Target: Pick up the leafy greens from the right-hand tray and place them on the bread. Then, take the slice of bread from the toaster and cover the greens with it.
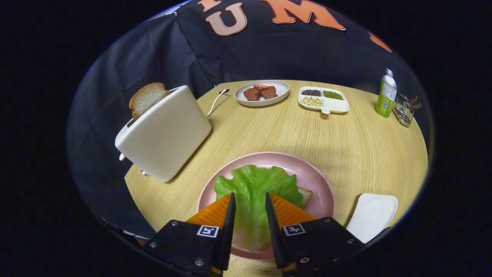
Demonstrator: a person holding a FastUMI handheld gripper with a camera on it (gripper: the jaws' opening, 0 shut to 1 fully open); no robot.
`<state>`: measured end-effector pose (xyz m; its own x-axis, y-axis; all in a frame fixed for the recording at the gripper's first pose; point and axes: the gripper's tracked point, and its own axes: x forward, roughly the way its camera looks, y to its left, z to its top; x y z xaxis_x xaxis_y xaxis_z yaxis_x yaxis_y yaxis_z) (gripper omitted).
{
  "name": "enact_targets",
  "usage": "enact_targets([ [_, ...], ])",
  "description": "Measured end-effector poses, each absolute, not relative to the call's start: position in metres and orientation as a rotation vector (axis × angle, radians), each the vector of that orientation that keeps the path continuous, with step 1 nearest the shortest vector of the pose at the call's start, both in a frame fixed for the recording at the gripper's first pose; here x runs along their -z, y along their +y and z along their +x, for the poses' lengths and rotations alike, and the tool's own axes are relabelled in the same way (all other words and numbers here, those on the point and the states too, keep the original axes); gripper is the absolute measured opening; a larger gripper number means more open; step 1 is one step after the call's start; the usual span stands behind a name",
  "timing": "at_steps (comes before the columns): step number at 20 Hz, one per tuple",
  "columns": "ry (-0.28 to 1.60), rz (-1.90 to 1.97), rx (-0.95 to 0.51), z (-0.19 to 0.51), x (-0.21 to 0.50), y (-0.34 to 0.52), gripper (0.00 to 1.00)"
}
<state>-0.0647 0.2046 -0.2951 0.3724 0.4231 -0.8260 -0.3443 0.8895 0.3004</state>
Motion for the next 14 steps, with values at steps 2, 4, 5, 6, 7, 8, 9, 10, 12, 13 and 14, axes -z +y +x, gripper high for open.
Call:
enact_targets([
  [2,1.077,0.07,-0.475,-0.062,0.29,0.203,0.51],
  [4,1.06,0.083,-0.47,-0.056,0.282,0.206,0.52],
  [5,1.056,0.088,-0.472,-0.055,0.274,0.208,0.53],
  [6,1.048,0.096,-0.477,-0.052,0.266,0.212,0.55],
  [7,1.038,0.106,-0.48,-0.049,0.256,0.215,0.58],
  [8,1.027,0.113,-0.482,-0.045,0.247,0.219,0.62],
  [9,1.017,0.12,-0.491,-0.042,0.238,0.224,0.66],
  [10,1.008,0.124,-0.501,-0.037,0.228,0.23,0.7],
  [12,0.98,0.126,-0.525,-0.031,0.207,0.242,0.79],
  [13,0.967,0.124,-0.536,-0.026,0.197,0.249,0.81],
  [14,0.954,0.124,-0.55,-0.022,0.187,0.258,0.86],
])
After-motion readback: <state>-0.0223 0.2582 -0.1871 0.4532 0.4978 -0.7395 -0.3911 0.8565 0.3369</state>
